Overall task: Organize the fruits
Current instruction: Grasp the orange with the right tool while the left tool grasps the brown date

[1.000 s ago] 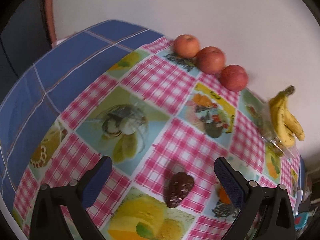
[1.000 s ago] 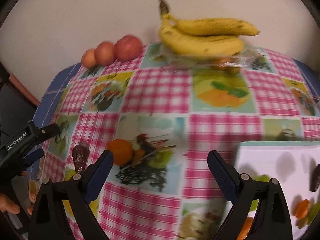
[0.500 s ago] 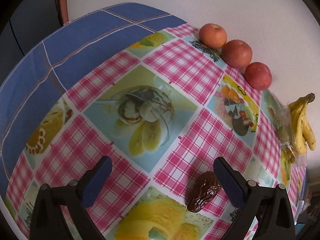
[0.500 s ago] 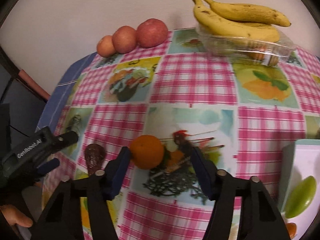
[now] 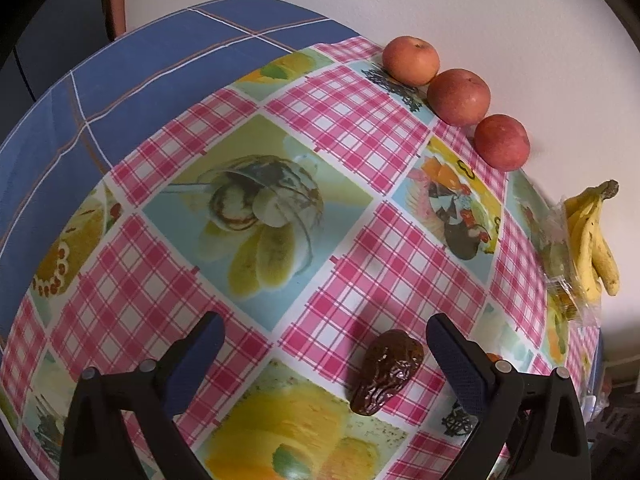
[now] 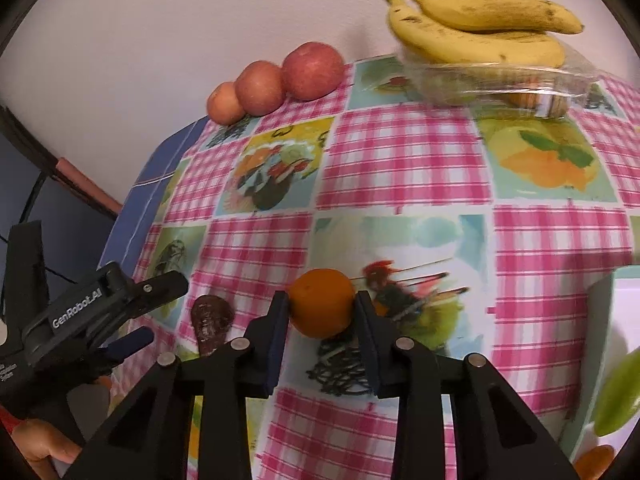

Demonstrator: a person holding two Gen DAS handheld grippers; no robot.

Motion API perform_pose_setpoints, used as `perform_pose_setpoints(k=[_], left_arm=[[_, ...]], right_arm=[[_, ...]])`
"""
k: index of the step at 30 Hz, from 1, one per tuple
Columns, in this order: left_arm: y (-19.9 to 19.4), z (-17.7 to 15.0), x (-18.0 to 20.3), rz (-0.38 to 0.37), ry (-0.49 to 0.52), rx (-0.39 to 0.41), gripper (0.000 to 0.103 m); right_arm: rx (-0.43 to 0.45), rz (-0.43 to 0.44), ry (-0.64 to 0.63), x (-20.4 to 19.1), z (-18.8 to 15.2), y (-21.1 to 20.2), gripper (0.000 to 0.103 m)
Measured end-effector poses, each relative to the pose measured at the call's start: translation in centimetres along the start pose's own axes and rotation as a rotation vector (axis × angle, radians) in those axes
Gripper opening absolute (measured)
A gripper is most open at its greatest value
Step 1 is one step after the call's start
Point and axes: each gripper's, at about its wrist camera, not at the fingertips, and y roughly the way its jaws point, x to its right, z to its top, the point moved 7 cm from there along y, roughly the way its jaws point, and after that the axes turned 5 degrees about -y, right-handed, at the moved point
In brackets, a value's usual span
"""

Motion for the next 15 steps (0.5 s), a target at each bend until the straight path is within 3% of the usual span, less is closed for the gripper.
perform_pose_setpoints(k=[9, 15], left_arm=[[0.5, -1.2, 1.9, -0.049, 0.051, -0.053, 0.082], [1.1, -2.2, 3.0, -0.042, 0.106, -0.075, 0.05]], right_arm=[[0.004, -0.071, 0.029, 2.8, 0.1, -1.4, 0.034], [0.001, -0.072, 0.039, 3.3, 0.0, -1.6, 0.034]])
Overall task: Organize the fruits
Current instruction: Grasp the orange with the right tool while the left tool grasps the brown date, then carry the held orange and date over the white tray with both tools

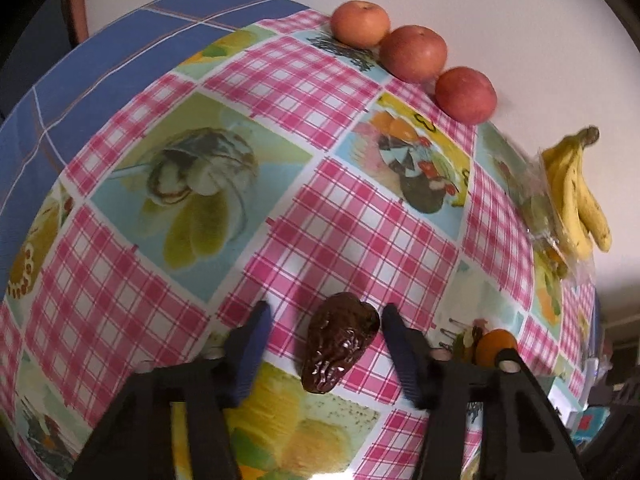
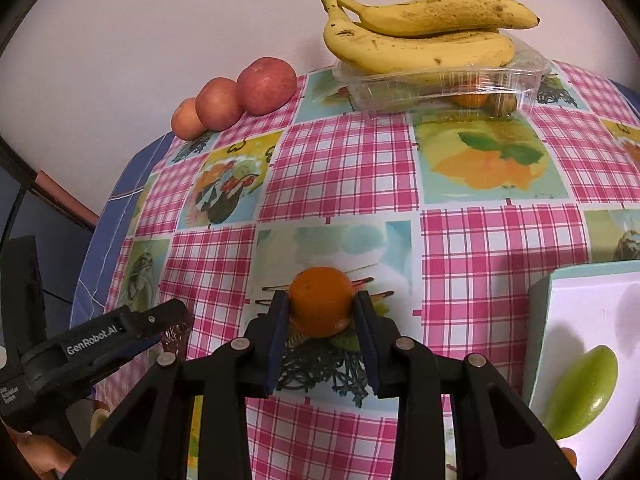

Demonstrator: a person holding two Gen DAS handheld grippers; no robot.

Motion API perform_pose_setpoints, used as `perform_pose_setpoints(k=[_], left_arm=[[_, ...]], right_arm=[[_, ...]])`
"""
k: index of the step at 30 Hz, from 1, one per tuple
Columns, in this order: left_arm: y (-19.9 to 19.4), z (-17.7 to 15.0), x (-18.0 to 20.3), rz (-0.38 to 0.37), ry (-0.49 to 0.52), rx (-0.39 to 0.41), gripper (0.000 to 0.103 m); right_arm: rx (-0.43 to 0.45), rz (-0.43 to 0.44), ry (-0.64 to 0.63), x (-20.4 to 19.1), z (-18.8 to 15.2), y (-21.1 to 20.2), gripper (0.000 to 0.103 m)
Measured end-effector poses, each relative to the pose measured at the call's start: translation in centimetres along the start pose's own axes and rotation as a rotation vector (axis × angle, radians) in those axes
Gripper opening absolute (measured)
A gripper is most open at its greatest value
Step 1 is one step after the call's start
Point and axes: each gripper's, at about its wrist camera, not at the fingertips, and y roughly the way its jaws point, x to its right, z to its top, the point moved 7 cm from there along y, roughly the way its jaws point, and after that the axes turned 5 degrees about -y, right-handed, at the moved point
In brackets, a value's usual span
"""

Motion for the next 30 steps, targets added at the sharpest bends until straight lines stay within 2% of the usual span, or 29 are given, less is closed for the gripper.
perform_pose_setpoints(k=[2, 9, 16, 22, 30], left_arm=[[0.2, -0.2, 0.3, -0.018, 0.002, -0.012, 0.038], [-0.7, 0.0, 0.9, -0.041, -0.011, 0.012, 0.038], [-3.7, 0.1, 3.8, -0.107, 0.009, 0.067, 0.038], [-5.5, -1.0, 7.5, -0.16, 0.051, 0.095, 0.038], [-7.0, -3.5, 12.4, -0.222, 0.116, 0.102, 0.038]], right_arm=[[-0.001, -0.001, -0.001, 0.0, -0.1, -0.1, 0.034], [0.017, 0.022, 0.019, 0.3, 0.2, -1.4, 0.034], [0.092, 0.028, 0.033, 1.3, 1.7, -5.4, 0.034], [0.118, -0.03, 0.06, 4.0, 2.2, -8.4, 0.034], [0.146, -0.124, 0.106, 9.5, 1.9, -12.5, 0.034]])
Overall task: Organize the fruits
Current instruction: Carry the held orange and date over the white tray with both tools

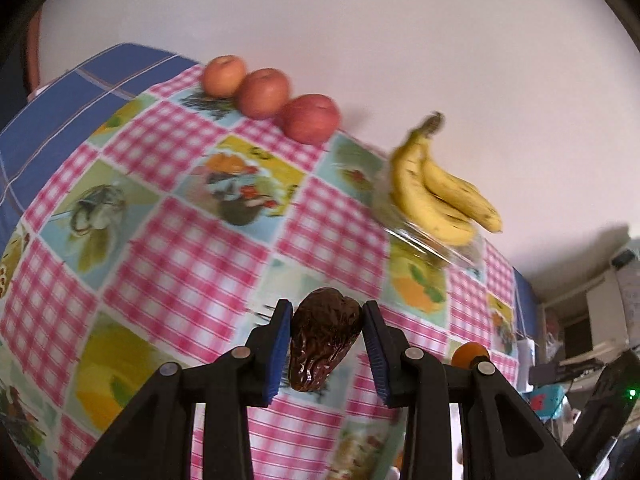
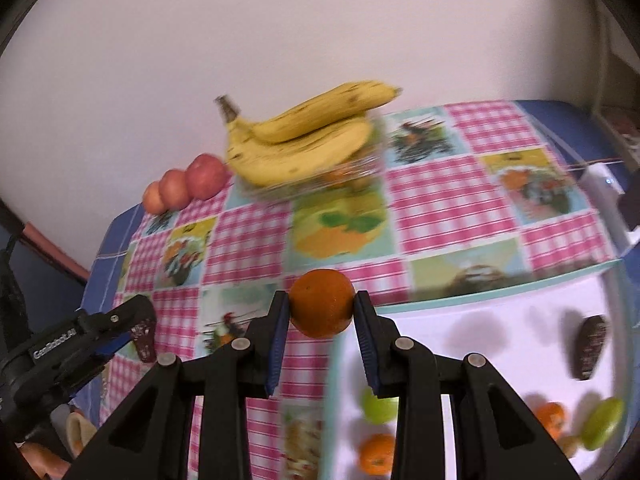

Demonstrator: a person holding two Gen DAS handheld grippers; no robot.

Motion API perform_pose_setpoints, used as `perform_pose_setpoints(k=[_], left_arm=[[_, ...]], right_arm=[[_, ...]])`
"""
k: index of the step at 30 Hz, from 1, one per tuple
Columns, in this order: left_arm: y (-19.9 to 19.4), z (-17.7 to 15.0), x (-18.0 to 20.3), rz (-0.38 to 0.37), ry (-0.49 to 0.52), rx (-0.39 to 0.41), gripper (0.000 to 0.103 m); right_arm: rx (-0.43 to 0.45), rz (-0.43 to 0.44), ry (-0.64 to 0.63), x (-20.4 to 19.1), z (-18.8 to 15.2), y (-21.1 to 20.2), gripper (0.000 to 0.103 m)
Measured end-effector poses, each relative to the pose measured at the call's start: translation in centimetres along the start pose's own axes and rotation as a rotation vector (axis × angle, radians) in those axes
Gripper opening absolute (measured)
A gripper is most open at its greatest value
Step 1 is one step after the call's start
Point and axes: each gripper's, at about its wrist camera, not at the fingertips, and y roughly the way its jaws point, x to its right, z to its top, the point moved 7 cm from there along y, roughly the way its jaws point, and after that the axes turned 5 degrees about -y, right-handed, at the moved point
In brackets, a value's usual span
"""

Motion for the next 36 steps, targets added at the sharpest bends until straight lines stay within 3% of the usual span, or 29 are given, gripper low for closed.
perform_pose_setpoints(k=[12, 22, 28, 36], left_arm=[[0.7, -4.8, 8.5, -0.051, 0.154, -0.036, 0.038], [2.9, -10.3, 14.3, -0.057, 0.32, -0.096, 0.038], [4.5, -11.8, 15.1, -0.042, 0.348, -0.117, 0.038], [6.5, -10.8, 13.9, 0.001, 0.358, -0.081, 0.038]], right_arm=[[0.046, -0.158, 0.047, 8.8, 0.4, -4.8, 0.034], [-0.002, -0.187, 0.038, 12.3, -1.1, -5.1, 0.034], [-0.022, -0.176, 0.07, 14.6, -2.0, -4.9, 0.034], [-0.078, -0.165, 0.081, 15.5, -3.3, -2.9, 0.034]])
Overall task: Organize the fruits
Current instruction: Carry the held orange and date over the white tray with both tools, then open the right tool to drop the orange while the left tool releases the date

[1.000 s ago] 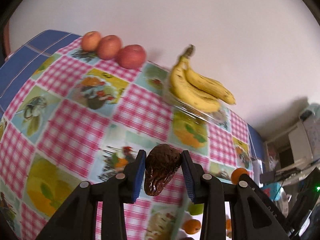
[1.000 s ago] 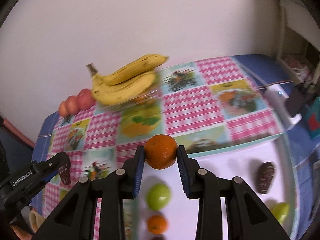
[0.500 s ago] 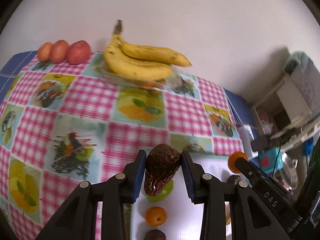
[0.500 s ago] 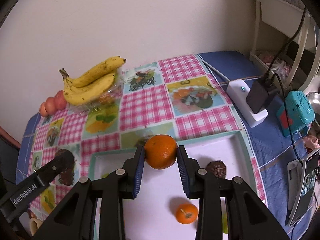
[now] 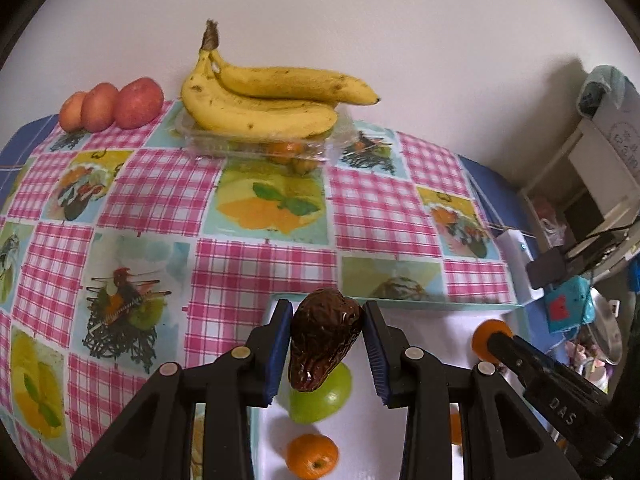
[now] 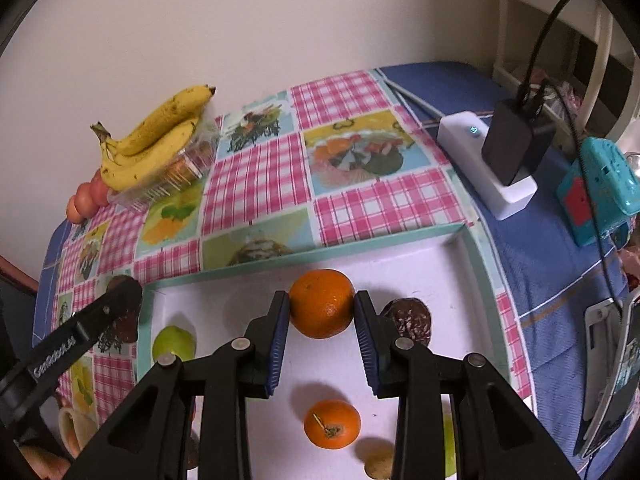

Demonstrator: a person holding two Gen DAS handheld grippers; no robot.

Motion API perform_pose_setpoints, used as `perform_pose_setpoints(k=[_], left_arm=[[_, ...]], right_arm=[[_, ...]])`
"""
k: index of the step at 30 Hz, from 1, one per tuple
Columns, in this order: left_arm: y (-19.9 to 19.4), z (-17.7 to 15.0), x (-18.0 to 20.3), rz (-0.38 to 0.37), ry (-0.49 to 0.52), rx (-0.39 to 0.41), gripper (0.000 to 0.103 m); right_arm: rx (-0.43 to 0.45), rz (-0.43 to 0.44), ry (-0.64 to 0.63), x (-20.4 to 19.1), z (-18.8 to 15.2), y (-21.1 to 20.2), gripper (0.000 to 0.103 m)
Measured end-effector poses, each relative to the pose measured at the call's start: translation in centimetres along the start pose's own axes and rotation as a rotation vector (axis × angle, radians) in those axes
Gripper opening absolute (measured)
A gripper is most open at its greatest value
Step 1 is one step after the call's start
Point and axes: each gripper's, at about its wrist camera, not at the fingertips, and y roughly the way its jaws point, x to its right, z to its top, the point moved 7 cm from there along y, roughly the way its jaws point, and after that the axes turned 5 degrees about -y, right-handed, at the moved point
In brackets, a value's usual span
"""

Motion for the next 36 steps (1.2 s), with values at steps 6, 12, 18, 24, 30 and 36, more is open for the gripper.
perform_pose_setpoints(k=[6, 12, 18, 24, 30, 36], left_arm=[[2.0, -0.1, -1.4, 0.023, -0.014, -0.027, 0.038], [2.4, -0.4, -0.8, 0.076, 0.048, -0.025, 0.038], [2.8, -1.1, 0.1, 0.066, 0.069, -0.058, 0.038], [4.9, -2.8, -0.3, 0.024, 0.01, -0.14, 0.038], [5.1, -3.1, -0.1, 0.026, 0.018, -0.14, 0.038], [5.0, -3.3, -0.1, 0.025, 0.012, -0.146, 0.038]], right_arm=[[-0.039, -0.002, -0.026, -0.8, -0.7, 1.6, 0.034], [-0.058, -0.002, -0.025, -0.6, -1.1, 2.6, 0.034], [-0.057, 0.011, -0.012, -0.3, -1.1, 2.5, 0.034], [-0.057, 0.015, -0.006, -0.3, -1.1, 2.6, 0.034], [-0.057, 0.009, -0.006, -0.4, -1.2, 2.6, 0.034], [-0.06, 0.013, -0.001, -0.3, -1.1, 2.7, 0.035]])
